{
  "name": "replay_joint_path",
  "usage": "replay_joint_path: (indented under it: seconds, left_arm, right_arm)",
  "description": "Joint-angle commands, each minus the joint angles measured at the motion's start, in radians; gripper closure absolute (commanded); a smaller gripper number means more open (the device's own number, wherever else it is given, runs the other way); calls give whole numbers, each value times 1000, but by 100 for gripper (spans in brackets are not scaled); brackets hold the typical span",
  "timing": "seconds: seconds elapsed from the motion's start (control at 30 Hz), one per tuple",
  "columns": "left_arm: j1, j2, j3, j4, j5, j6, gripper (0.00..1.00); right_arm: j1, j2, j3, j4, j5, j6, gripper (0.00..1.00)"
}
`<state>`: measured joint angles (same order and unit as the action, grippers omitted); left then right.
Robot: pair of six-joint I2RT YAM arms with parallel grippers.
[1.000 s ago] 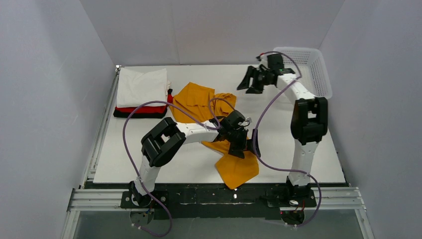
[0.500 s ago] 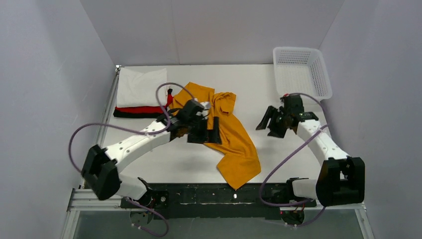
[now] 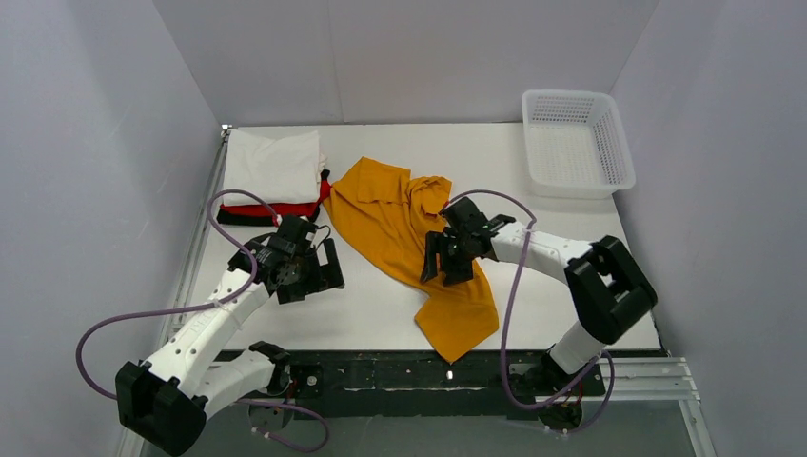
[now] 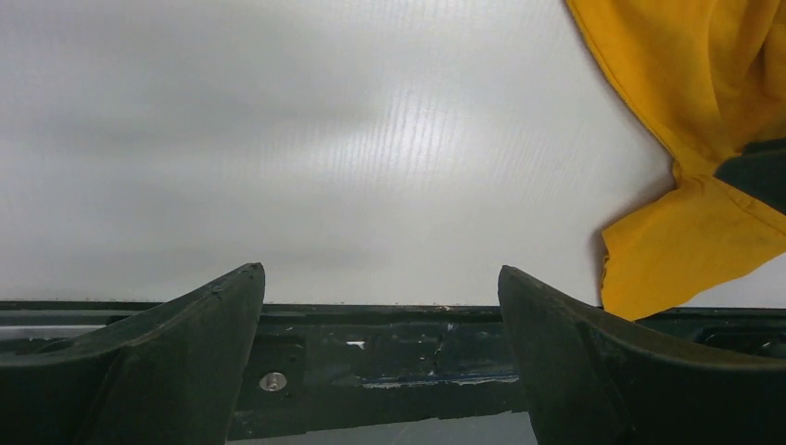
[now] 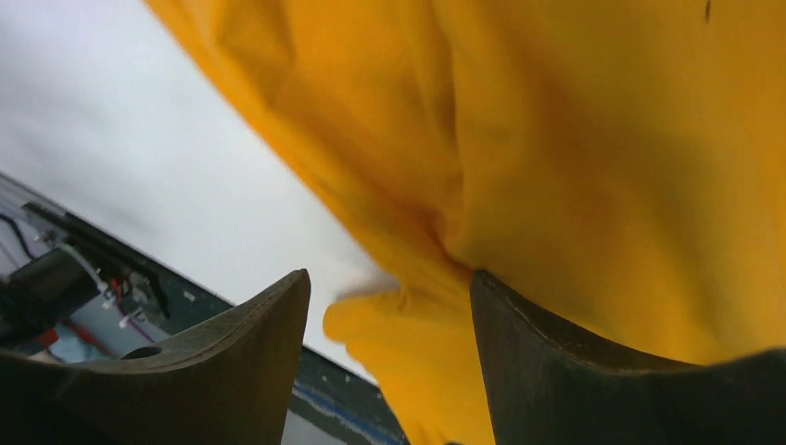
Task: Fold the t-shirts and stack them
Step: Flatten out the tshirt
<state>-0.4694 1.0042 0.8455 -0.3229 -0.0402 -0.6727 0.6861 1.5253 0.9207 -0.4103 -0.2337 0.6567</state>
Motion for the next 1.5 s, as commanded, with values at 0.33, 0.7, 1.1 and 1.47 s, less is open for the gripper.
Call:
replay_joint_path:
  seconds: [0.33,0.7,1.1,1.47]
  left_arm:
    - [120,37,-42,-120,39,-48,0]
    - [230,248,22,37,101,-117,0]
    - [230,615,130,263,188,-117,20]
    - [222,751,111,377,241,-138,57]
  right_arm:
    - [-432,177,33,-6,-27,-151,28]
    - [-560,197,371,-241,122,-274,30]
    - [-553,-428,23,-155,186,-167,26]
    - [-560,-742,-117,-214,393,-120,21]
